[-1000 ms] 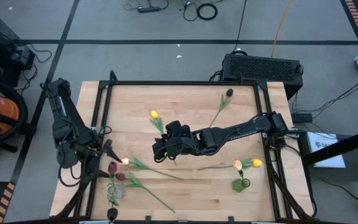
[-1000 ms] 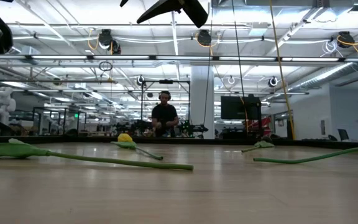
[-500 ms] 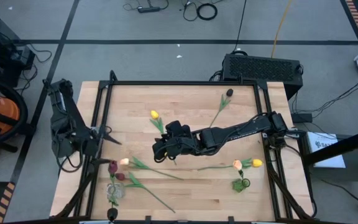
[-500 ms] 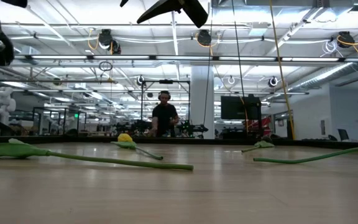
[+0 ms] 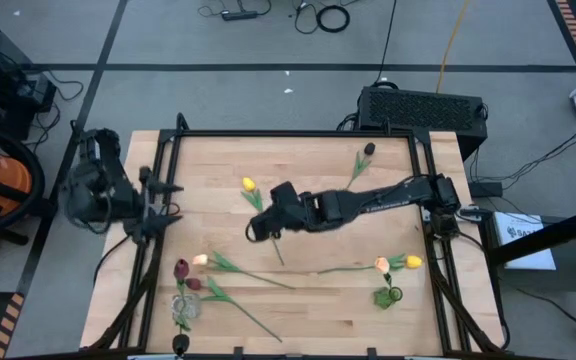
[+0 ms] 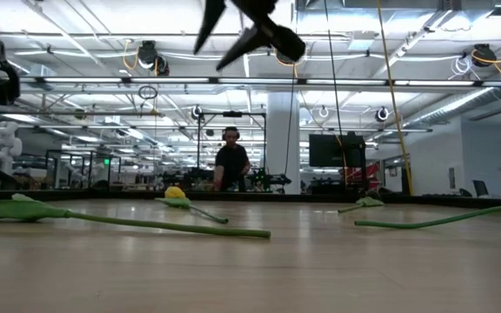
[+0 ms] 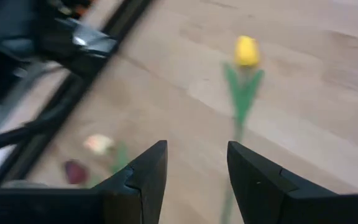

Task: Sort flowers into vase by color
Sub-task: Put the top yellow tulip into the green vase

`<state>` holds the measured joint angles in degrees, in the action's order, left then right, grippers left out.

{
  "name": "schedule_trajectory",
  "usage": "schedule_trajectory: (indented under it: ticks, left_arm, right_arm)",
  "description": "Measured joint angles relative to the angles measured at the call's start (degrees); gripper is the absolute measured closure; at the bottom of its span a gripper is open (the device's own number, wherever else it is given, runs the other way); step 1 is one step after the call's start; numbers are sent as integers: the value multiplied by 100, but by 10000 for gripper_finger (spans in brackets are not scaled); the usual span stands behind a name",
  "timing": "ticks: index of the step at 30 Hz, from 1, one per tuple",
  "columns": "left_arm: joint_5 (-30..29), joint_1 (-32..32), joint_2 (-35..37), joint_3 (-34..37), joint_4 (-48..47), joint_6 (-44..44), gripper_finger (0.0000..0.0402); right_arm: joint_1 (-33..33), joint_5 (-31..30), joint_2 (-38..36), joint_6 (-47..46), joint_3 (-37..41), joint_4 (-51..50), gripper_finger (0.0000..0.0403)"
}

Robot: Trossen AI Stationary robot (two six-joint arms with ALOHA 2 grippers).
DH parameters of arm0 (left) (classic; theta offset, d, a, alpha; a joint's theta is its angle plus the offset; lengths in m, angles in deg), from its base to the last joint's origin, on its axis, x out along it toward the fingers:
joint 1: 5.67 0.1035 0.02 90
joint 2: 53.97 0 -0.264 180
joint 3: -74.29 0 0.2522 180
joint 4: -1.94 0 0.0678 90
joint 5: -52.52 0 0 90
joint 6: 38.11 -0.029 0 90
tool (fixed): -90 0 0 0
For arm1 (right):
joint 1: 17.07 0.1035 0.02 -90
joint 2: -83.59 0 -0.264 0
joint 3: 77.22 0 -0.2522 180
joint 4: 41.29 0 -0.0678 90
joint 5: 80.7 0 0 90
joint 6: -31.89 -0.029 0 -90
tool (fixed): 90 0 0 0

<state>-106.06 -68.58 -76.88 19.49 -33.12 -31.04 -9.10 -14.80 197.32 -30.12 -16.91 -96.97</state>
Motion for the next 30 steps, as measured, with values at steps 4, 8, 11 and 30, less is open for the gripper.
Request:
schedule_trajectory:
  ticks: [4,8,11,30]
  left_arm:
    - [-36,175,69,-374,-4,9,61]
    - [-293,308,76,-469,-24,261,61]
    - [-265,336,81,-451,-83,482,61]
    - [912,1939,-988,1018,1761,1960,61]
  right_arm:
    - [-460,208,0,32,0,-518,243]
    - [-926,300,0,143,0,-1137,243]
    - [-1273,500,0,370,0,-1778,243]
    - [-2403,943,-4,1927,0,-2713,243]
